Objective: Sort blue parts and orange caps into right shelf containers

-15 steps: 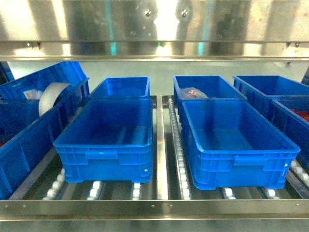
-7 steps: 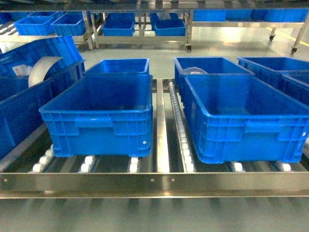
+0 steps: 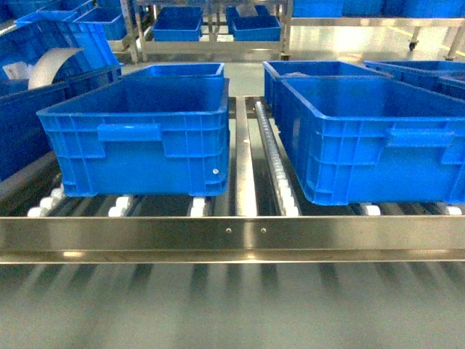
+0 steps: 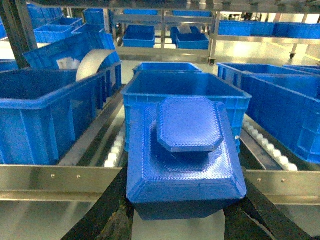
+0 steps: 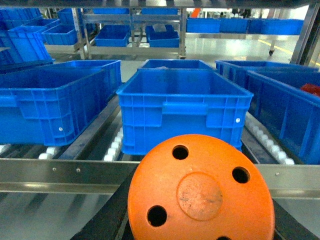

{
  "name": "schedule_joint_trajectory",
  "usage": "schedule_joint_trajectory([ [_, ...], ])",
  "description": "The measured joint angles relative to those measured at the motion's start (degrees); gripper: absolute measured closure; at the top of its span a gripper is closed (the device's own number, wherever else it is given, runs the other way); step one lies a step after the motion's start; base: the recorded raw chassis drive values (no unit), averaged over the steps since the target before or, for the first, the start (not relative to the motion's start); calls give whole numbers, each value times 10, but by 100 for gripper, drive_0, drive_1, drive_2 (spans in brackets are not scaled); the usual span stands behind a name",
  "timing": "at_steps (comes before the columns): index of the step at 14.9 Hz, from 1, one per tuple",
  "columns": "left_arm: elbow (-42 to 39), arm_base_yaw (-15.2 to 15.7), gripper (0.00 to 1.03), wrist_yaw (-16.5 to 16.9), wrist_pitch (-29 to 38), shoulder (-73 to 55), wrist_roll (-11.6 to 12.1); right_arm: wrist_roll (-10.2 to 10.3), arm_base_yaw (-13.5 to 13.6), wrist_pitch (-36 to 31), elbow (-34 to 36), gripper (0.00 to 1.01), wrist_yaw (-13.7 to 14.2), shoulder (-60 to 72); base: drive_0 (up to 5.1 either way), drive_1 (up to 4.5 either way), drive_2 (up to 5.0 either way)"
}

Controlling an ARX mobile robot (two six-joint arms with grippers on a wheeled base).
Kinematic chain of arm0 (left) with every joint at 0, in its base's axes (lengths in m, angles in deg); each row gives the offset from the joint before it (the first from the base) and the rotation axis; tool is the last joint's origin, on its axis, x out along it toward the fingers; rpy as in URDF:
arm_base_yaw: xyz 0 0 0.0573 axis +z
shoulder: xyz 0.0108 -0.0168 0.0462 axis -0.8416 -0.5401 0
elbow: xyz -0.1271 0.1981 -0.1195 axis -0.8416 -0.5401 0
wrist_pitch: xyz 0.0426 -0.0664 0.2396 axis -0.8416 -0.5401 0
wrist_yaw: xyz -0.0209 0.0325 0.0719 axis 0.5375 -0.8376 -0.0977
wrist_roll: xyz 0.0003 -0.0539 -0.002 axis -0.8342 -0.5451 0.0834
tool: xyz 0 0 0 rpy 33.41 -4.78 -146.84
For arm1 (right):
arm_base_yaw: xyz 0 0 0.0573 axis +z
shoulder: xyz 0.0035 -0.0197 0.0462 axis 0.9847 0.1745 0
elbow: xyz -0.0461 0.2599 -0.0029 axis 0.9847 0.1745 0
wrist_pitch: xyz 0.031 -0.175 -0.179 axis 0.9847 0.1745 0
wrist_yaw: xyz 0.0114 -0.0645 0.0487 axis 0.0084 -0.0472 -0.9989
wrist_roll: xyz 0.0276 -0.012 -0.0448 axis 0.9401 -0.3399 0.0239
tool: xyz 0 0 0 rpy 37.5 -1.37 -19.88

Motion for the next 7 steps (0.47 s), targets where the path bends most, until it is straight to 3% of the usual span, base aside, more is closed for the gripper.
schedule_joint_trajectory([
  [7, 0, 0, 62, 0, -1, 0, -1, 0, 0, 1, 0, 57, 0, 0, 0, 0, 0],
])
